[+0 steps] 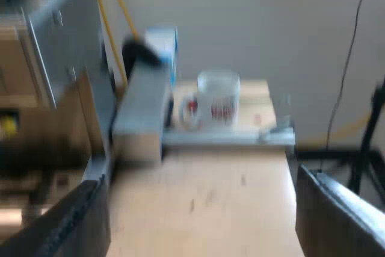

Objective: Pour the beans into the coffee machine

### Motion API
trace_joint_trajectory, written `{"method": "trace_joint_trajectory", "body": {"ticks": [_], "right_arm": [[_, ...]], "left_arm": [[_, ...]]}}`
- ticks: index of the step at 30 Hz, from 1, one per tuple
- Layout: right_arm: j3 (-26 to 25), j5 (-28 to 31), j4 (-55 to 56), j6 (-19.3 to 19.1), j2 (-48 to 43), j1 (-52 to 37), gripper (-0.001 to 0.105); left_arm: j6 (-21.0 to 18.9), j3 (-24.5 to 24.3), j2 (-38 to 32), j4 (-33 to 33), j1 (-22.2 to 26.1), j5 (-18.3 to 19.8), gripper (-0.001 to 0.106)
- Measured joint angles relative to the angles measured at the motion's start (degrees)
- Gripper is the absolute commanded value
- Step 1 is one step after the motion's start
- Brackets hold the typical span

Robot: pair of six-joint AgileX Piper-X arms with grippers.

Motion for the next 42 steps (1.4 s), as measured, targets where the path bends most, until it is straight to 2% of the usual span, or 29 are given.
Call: {"method": "trace_joint_trajectory", "body": {"ticks": [3,8,13,15,21,23,24,33,39,42], "right_arm": [[0.83,-0.82,1.81,0.16,0.00,0.00,0.067],[2.05,-1.71,1.01,0.16,0.00,0.00,0.067],[4.63,-2.14,-7.14,0.16,-0.11,0.00,0.067],[6.01,-2.14,-11.67,0.16,-0.11,0.00,0.067],[10.56,-2.14,-17.75,0.16,-0.11,0.00,0.067],[12.12,-2.14,-18.19,0.16,-0.11,0.00,0.067],[13.32,-2.14,-18.19,0.16,-0.11,0.00,0.067],[21.64,-2.14,-18.32,0.16,0.01,0.00,0.067],[26.13,-2.14,-17.95,0.16,0.01,0.00,0.067],[27.52,-2.14,-17.55,0.16,0.01,0.00,0.067]], "left_arm": [[1.99,-0.71,0.12,6.11,0.00,0.00,0.076],[2.25,-0.54,0.12,7.70,0.00,-0.92,0.076],[1.20,2.79,0.12,0.51,0.00,-4.95,0.076],[0.43,5.98,0.12,-5.41,0.00,-6.47,0.076],[-0.86,14.58,0.23,-16.10,0.00,-6.88,0.076],[-0.85,16.40,0.23,-17.65,0.00,-7.03,0.076],[-0.85,18.79,0.23,-18.79,0.00,-7.02,0.076],[-1.00,29.48,0.35,-20.30,0.00,-7.02,0.076],[-1.08,33.92,0.34,-20.30,0.00,-7.02,0.076],[-1.07,34.39,0.34,-20.30,0.00,-7.02,0.076]]}}
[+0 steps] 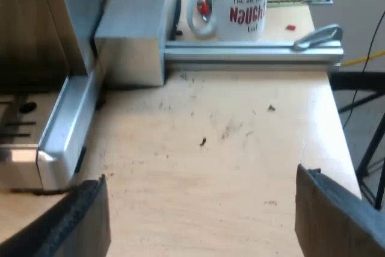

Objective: Pour the beans into the coffee machine

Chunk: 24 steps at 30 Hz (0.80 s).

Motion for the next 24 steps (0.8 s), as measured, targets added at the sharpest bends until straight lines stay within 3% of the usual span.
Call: {"method": "trace_joint_trajectory", "body": {"ticks": [24], "right_arm": [[0.03,0.00,-0.42,0.00,0.08,0.00,0.067]], "left_arm": [[0.00,0.00,0.00,-0.88,0.00,0.00,0.076]]}}
